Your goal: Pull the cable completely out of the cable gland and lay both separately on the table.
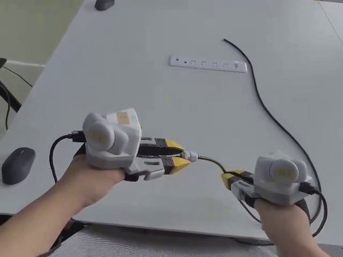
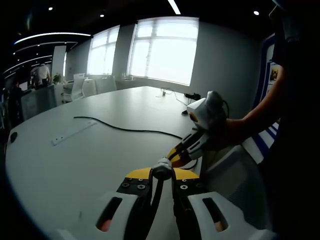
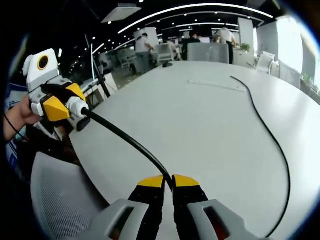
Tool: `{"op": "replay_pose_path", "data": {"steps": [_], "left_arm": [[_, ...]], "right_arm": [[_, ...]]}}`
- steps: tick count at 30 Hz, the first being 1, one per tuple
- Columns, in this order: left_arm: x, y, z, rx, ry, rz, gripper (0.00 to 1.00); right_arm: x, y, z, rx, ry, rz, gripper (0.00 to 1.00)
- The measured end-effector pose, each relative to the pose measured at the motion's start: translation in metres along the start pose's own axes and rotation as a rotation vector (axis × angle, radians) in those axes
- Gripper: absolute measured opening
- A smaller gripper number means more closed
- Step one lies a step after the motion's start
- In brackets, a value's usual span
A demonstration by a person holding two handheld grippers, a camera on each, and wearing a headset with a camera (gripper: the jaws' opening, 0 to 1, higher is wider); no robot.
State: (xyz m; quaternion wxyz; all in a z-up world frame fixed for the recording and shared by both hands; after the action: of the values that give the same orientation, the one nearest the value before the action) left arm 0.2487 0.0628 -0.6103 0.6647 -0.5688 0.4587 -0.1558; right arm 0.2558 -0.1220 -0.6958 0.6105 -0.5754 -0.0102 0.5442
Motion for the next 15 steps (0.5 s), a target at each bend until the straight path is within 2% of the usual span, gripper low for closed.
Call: {"op": "replay_pose_path", "data": {"steps": [11,15], "left_arm": [[-0.0032,0.0022,0.0014,-0.005,-0.001,0.001,0.15],[-0.0035,0.0021,0.0048,-0.007,-0.006,0.005,0.15]], "right_arm": [[-0.0023,0.0021,0.0029,0.025,-0.011,-0.029,0.02],[-0.004,0.0008,0.0045,-0.007,-0.01,-0.023,0.02]]}}
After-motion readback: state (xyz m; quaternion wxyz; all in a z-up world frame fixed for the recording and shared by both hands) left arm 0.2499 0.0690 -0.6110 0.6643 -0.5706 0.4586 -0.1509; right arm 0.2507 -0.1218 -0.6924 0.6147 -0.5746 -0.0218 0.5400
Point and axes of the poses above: the centre of the closed fingertips' face, and the gripper's own axes: x roughly forward along the fingers, z roughly to its left, y roughly out of its underside, the point moved 7 cm from there along -x, roughly backward along the fingers, and after that the axes turned 13 degrees about -y, right-handed, at the moved point
